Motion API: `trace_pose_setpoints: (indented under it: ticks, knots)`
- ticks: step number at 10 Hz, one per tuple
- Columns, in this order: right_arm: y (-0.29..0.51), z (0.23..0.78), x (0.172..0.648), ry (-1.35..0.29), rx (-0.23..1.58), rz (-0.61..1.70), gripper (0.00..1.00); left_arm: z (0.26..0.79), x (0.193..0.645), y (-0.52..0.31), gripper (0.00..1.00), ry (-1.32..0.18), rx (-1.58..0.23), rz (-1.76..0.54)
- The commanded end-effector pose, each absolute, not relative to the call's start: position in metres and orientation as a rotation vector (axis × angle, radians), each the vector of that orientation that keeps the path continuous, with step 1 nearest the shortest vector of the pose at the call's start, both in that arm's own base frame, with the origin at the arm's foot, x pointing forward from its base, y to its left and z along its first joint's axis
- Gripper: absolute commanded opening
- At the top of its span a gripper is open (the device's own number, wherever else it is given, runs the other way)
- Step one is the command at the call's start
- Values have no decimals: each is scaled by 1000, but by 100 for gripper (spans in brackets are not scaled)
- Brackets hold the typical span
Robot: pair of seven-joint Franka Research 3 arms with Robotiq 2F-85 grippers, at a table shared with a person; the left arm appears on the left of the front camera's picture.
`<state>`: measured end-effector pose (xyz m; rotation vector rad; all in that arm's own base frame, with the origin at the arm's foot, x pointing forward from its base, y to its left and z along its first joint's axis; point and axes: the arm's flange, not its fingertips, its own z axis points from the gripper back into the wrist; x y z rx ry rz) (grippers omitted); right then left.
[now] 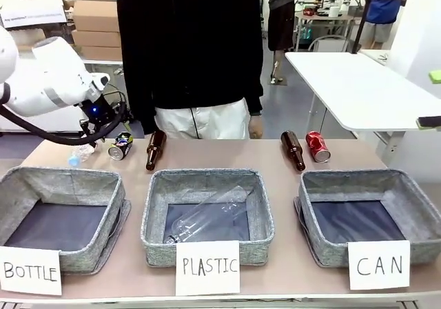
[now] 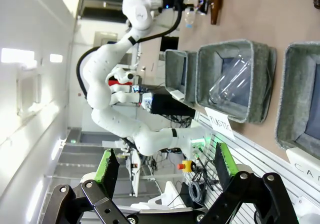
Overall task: Sort the can waste into the basket.
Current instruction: Pick up the can waste from the table and place it in the right Fabric basket.
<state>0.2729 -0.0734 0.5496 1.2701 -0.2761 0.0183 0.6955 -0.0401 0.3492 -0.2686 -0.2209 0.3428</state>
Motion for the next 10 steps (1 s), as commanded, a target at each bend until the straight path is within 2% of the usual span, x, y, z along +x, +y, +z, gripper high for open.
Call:
trace_pose_setpoints:
  ticks: [1, 4, 7, 8, 9, 10]
  knots:
    - [-72, 551, 275, -303, 1291, 39, 100, 344, 716, -56, 100, -172, -215, 299]
    - [-72, 551, 275, -303, 1291, 39, 100, 318, 722, -66, 100, -110, -117, 285]
    - [-72, 551, 275, -303, 1291, 39, 100, 312, 720, -71, 100, -84, -104, 264]
    - [-72, 551, 275, -303, 1291, 39, 100, 312, 718, -73, 82, -78, -108, 249]
    - [-72, 551, 275, -303, 1291, 39, 100, 313, 717, -74, 42, -92, -100, 267]
    - [-72, 551, 275, -303, 1291, 39, 100, 312, 716, -74, 24, -86, -96, 263]
